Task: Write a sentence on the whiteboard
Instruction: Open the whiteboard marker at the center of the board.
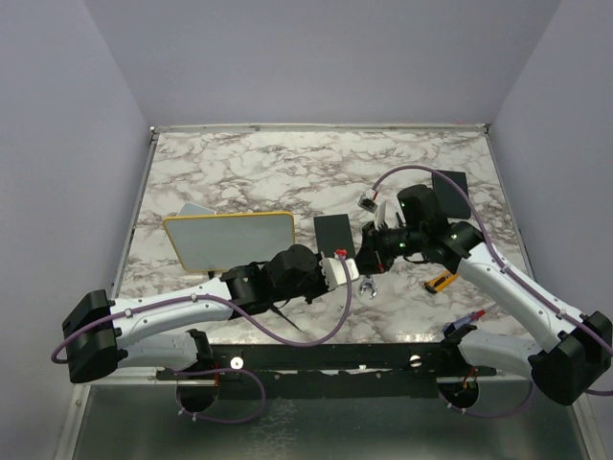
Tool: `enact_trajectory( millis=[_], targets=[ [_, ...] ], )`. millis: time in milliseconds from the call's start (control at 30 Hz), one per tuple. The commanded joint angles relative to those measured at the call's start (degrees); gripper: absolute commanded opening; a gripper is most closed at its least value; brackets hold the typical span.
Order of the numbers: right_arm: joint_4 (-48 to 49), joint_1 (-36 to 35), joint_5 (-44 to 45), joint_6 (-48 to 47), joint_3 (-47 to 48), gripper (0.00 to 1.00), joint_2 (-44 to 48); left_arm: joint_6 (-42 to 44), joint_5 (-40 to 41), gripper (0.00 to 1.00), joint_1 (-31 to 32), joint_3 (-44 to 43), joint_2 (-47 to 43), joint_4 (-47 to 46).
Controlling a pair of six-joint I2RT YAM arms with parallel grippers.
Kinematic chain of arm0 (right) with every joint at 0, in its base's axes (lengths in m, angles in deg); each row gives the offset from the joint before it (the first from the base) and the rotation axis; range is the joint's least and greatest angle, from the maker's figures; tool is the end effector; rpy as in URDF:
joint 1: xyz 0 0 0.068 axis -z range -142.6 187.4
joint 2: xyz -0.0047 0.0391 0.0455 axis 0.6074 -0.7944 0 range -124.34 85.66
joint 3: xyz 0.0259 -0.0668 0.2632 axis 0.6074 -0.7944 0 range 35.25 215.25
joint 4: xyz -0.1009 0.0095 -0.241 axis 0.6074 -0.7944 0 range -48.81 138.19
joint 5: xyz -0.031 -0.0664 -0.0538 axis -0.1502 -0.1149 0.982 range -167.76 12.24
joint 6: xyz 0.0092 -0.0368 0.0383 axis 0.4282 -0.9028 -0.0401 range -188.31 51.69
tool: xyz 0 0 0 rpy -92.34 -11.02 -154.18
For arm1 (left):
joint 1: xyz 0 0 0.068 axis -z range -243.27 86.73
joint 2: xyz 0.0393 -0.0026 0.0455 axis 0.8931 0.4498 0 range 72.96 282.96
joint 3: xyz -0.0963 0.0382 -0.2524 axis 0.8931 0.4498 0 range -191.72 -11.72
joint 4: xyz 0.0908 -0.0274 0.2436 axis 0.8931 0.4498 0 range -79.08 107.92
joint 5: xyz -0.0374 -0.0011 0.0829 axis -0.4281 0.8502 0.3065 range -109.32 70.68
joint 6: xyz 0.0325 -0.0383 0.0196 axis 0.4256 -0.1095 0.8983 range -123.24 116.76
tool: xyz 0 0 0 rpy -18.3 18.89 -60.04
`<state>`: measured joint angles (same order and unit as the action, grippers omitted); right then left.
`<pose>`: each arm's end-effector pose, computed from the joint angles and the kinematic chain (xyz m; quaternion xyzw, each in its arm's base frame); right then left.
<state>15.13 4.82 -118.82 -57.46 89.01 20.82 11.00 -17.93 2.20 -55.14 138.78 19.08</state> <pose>0.1830 0.1447 0.2940 -0.2968 0.8213 0.4350 0.2194 0.1069 -0.2323 0.2607 0.5519 0.6705 -0.2048 0.4515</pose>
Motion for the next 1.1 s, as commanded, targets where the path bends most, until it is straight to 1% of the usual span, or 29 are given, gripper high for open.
enact_trajectory(
  millis=[0,200,433,800,1067],
  targets=[
    [-6.3,2.0,4.5,-3.3,3.3,0.01,2.4,-0.3,3.9,0.00,-0.7,2.5,-1.4,8.4],
    [-9.3,3.0,4.1,-4.5,5.6,0.00,3.5,0.0,3.6,0.00,-0.7,2.6,-1.6,8.4],
    [-11.8,3.3,1.3,-5.5,7.6,0.01,4.3,0.3,2.8,0.00,-0.7,2.7,-2.3,8.4],
    [-17.8,3.3,3.7,-6.8,13.1,0.01,5.3,1.4,2.0,0.00,-0.6,3.9,-4.4,7.6],
    [-19.4,3.3,4.6,-6.8,15.9,0.01,6.1,1.7,2.3,0.00,-0.5,4.4,-4.6,7.1]
  ],
)
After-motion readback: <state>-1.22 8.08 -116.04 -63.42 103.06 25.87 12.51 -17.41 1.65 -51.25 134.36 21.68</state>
